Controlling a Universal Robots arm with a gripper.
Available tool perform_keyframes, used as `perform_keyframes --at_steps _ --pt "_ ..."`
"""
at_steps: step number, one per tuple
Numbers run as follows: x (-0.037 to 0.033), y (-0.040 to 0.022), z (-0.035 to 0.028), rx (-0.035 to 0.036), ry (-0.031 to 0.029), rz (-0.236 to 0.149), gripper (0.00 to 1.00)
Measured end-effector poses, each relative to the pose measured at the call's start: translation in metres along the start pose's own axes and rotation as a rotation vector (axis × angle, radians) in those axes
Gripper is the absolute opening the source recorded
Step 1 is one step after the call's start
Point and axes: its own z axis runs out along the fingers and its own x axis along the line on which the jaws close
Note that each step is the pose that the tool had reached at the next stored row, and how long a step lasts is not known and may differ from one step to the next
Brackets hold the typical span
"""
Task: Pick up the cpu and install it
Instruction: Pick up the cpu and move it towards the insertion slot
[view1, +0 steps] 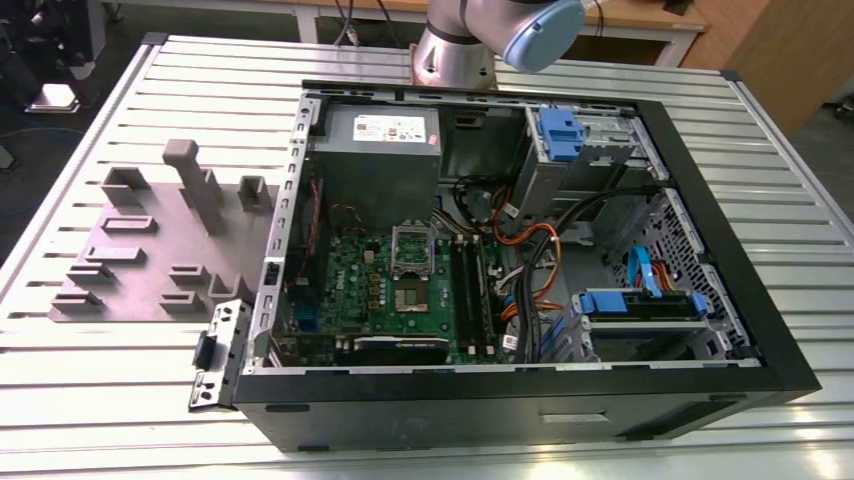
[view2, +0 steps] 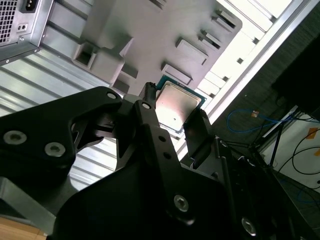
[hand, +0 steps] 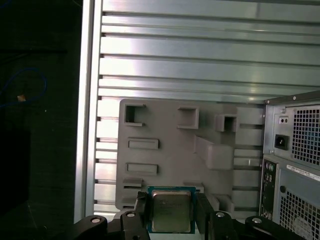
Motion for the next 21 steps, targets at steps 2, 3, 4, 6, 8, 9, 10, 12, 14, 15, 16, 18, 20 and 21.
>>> perform_keyframes --at_steps 2,3,4,6,8,9,10,12,14,15,16,18,20,21 --pt "-0.0005 0.0 0.0 0.0 0.0 0.0 0.47" --pt "-0.0007 0.0 0.0 0.0 0.0 0.0 0.47" --pt "-0.0009 0.0 0.0 0.0 0.0 0.0 0.47" --pt "-0.0014 0.0 0.0 0.0 0.0 0.0 0.47" --pt "-0.0019 -0.0001 0.0 0.0 0.0001 0.0 0.47" --pt "-0.0021 -0.0001 0.0 0.0 0.0001 0.0 0.47" --pt "-0.0023 -0.0001 0.0 0.0 0.0001 0.0 0.47" --pt "-0.0028 -0.0001 0.0 0.0 0.0 0.0 0.47" --pt "-0.0033 -0.0001 0.0 0.0 0.0001 0.0 0.47" --pt "-0.0034 -0.0001 0.0 0.0 0.0 0.0 0.47" --pt "-0.0037 -0.0001 0.0 0.0 0.0 0.0 0.47" --pt "-0.0041 -0.0001 0.0 0.0 0.0001 0.0 0.47" --pt "-0.0046 -0.0001 0.0 0.0 0.0001 0.0 0.47" --pt "-0.0048 -0.0002 0.0 0.0 0.0 0.0 0.47"
